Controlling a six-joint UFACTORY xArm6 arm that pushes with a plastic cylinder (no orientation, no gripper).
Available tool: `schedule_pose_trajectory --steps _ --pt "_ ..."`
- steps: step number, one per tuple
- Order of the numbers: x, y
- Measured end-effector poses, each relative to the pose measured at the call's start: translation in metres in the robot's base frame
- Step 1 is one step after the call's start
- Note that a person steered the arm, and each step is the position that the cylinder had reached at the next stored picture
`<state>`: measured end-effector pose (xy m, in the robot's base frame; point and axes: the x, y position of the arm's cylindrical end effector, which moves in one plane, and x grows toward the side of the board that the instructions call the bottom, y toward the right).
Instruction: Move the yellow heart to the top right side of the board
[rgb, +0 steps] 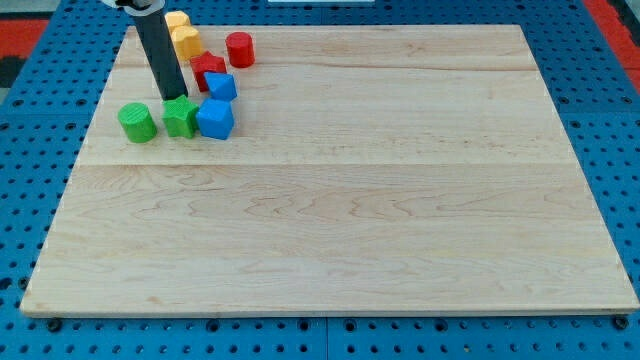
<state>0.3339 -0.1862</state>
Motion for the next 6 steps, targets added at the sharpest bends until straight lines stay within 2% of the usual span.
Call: schedule_pose_trajectory --steps 4,5,6 --pt "-0.004 0.004" --pt "-0.02 0.045" --pt "-0.009 0.087"
